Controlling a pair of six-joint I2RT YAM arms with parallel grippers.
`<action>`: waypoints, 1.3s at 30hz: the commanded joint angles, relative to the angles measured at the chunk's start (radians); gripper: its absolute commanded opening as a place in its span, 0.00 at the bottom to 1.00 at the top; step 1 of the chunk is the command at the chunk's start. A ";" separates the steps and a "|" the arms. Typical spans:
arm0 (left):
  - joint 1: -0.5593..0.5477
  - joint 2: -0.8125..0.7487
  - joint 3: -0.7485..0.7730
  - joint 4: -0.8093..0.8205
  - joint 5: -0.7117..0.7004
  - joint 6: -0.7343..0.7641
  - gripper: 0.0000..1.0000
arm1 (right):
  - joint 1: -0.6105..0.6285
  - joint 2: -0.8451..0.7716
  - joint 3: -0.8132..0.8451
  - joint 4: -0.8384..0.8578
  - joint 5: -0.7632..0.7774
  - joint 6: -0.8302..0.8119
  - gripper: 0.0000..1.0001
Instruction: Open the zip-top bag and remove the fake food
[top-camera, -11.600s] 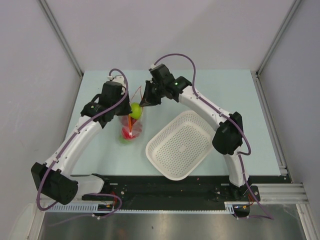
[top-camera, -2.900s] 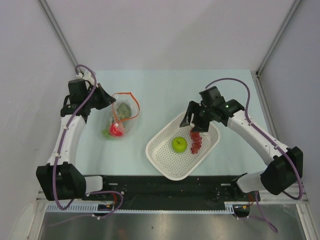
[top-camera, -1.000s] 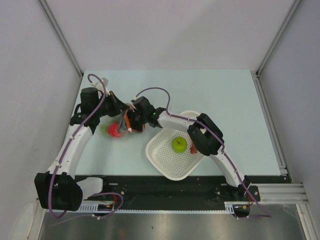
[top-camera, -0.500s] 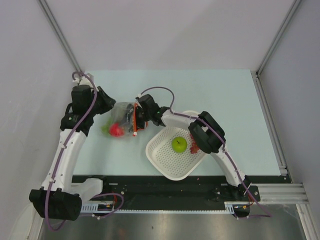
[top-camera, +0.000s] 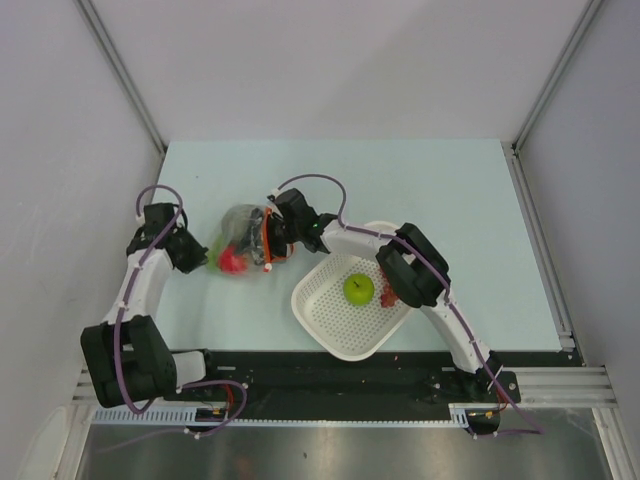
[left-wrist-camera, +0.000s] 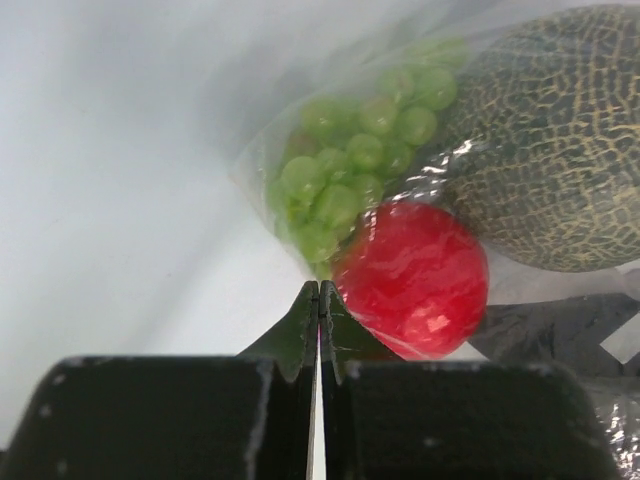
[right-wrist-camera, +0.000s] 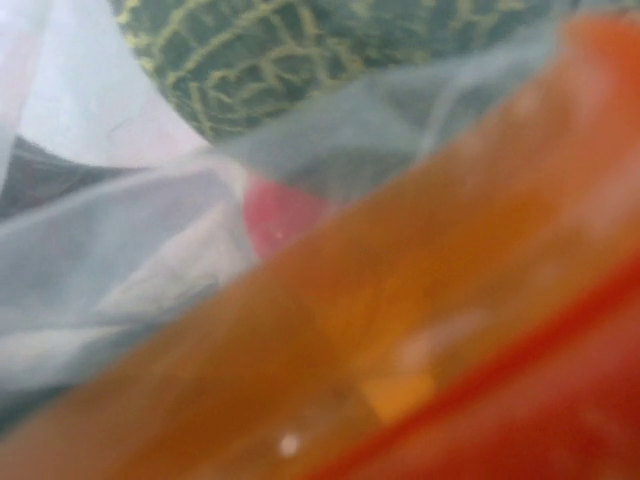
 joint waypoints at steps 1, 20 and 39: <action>0.009 0.034 -0.015 0.134 0.072 -0.013 0.00 | 0.010 0.019 0.052 0.024 -0.034 -0.002 0.84; -0.064 0.165 -0.076 0.221 0.165 -0.094 0.00 | 0.032 0.099 0.141 -0.069 0.000 0.012 0.82; 0.009 0.143 -0.078 0.196 0.131 -0.094 0.00 | -0.114 -0.264 0.005 -0.485 0.064 -0.114 0.03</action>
